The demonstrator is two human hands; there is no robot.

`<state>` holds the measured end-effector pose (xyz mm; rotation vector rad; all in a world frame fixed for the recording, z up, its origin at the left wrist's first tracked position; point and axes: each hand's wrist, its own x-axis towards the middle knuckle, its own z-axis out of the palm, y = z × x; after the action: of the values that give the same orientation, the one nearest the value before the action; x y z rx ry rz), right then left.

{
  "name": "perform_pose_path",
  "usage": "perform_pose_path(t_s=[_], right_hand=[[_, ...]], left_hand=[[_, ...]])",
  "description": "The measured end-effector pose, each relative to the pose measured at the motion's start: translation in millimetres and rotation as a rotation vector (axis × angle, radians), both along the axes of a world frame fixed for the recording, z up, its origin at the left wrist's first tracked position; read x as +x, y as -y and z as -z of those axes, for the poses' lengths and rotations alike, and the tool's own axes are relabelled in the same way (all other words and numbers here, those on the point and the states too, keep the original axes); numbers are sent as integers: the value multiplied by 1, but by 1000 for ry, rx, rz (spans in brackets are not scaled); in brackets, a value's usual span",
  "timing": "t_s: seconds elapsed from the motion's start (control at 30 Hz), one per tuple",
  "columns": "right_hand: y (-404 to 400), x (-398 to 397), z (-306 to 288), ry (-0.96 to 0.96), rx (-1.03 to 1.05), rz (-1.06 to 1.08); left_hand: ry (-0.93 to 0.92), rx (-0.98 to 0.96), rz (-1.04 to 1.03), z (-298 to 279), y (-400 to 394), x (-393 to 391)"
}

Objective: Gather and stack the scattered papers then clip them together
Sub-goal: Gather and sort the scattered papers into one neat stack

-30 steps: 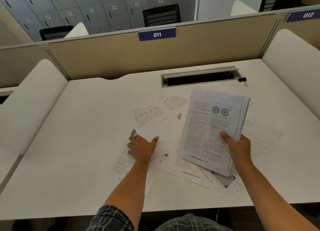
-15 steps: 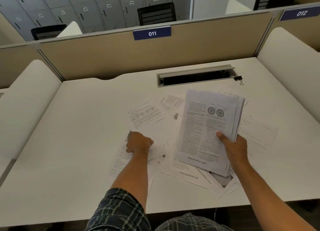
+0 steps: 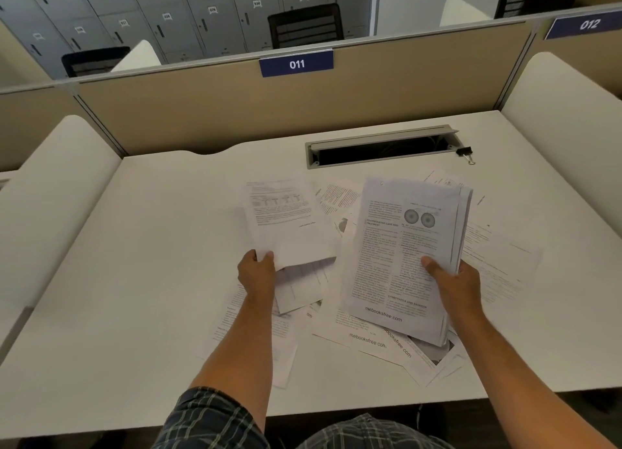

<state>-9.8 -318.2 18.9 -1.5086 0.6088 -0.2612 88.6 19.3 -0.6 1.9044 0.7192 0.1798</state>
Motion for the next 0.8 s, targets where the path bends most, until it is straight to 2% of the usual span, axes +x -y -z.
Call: perform_pose_path(t_s=[0.13,0.2,0.3,0.4,0.57,0.7,0.8], right_hand=[[-4,1,0,-2,-2,-22],[-5,2,0,-2,-11,-38],[-7,4,2,2,-8,-74],[-10,6,1,33,8,-112],[-11,13,1,87,17,-156],[-11,12,-3,110,34,-198],[-13,7,-9,126,103,-243]], left_hand=[[129,-299,-125,-9,-1,7],[160,-403,-102,-15,0,10],[136,-530,115,-24,4,11],[7,-656,393,-32,14,9],[-216,-568,818,-28,26,-4],[-190,-440,848,-28,27,-7],[-134,-481,817,-29,29,-9]])
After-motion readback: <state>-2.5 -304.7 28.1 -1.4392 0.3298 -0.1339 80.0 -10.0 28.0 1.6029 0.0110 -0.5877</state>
